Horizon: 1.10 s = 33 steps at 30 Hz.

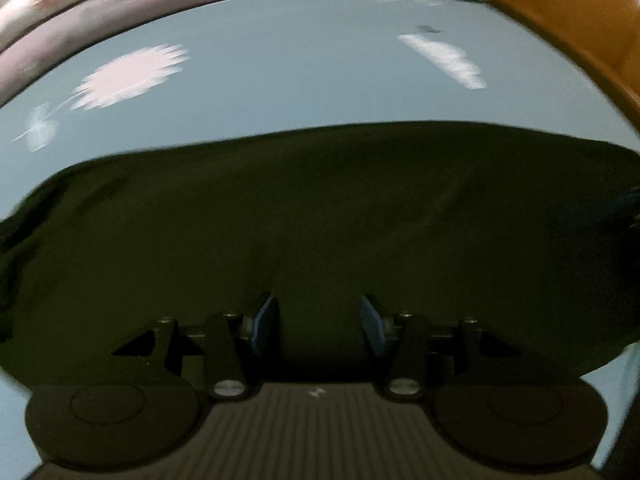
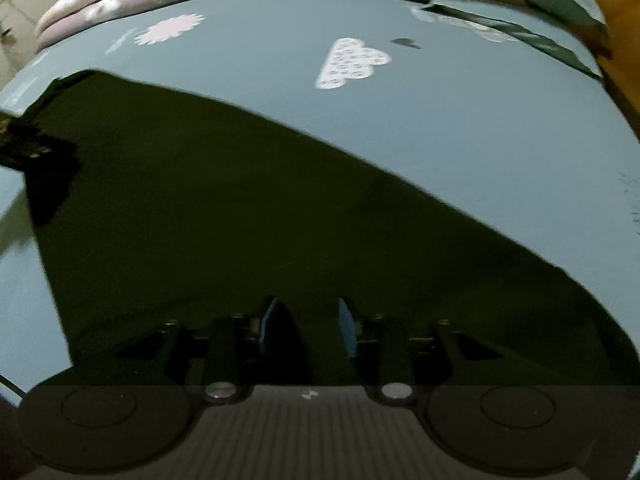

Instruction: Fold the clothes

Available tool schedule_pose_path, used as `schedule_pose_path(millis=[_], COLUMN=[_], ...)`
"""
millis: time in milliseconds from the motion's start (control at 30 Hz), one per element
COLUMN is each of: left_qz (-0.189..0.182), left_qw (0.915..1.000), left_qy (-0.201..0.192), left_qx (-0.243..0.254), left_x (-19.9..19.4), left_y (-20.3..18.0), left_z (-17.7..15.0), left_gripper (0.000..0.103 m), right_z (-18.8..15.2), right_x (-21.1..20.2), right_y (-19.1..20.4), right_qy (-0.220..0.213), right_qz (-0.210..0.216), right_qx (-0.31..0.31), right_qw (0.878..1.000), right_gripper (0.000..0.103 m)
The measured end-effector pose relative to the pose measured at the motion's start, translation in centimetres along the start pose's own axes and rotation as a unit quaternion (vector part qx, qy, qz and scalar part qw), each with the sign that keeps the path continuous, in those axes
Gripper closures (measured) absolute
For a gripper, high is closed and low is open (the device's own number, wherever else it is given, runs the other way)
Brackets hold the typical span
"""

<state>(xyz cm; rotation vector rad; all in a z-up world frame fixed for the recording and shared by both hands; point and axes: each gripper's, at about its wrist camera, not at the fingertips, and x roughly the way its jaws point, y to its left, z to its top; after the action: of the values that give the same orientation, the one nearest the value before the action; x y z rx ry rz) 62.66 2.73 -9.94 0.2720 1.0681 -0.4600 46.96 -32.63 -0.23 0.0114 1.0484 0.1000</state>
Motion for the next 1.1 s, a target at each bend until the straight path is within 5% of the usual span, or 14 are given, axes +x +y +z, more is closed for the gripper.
schedule_pose_path(millis=[400, 633, 900, 967, 1100], left_qz=[0.056, 0.147, 0.049, 0.068, 0.09], left_qw=[0.9926, 0.9811, 0.9939, 0.9937, 0.9893], left_qy=[-0.036, -0.017, -0.064, -0.052, -0.055], left_qx=[-0.102, -0.124, -0.075, -0.073, -0.1], left_x=[-0.3, -1.3, -0.9, 0.6, 1.8], left_y=[8.8, 12.8, 7.4, 7.0, 9.1], left_z=[-0.9, 0.4, 3.7, 3.7, 3.0], left_gripper=[0.053, 0.054, 0.049, 0.049, 0.046], right_z=[0.5, 1.0, 2.1, 2.5, 3.2], right_x=[1.1, 0.1, 0.7, 1.7, 3.6], right_y=[-1.4, -2.9, -2.4, -2.5, -2.6], right_qy=[0.011, 0.001, -0.015, -0.018, -0.024], right_qz=[-0.044, -0.067, -0.051, -0.053, -0.057], right_qx=[0.022, 0.056, 0.072, 0.076, 0.084], right_qw=[0.999, 0.996, 0.996, 0.996, 0.995], right_gripper=[0.047, 0.04, 0.033, 0.033, 0.017])
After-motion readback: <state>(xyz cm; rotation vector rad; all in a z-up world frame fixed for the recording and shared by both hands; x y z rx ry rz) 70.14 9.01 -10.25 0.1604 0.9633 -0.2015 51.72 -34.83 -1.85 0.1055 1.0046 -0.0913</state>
